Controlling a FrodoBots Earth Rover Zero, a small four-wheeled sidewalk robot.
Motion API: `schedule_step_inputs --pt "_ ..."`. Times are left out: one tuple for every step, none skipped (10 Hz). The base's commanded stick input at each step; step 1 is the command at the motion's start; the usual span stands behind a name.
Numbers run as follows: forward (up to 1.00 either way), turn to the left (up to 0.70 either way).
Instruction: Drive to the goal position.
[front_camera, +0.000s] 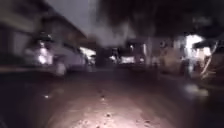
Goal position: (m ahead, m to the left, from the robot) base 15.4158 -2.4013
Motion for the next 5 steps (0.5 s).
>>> schedule_step_inputs --pt "1.00 0.00" --pt "1.00 0.00" --pt "1.00 0.00" --pt "1.00 0.00" --pt "1.00 0.00"
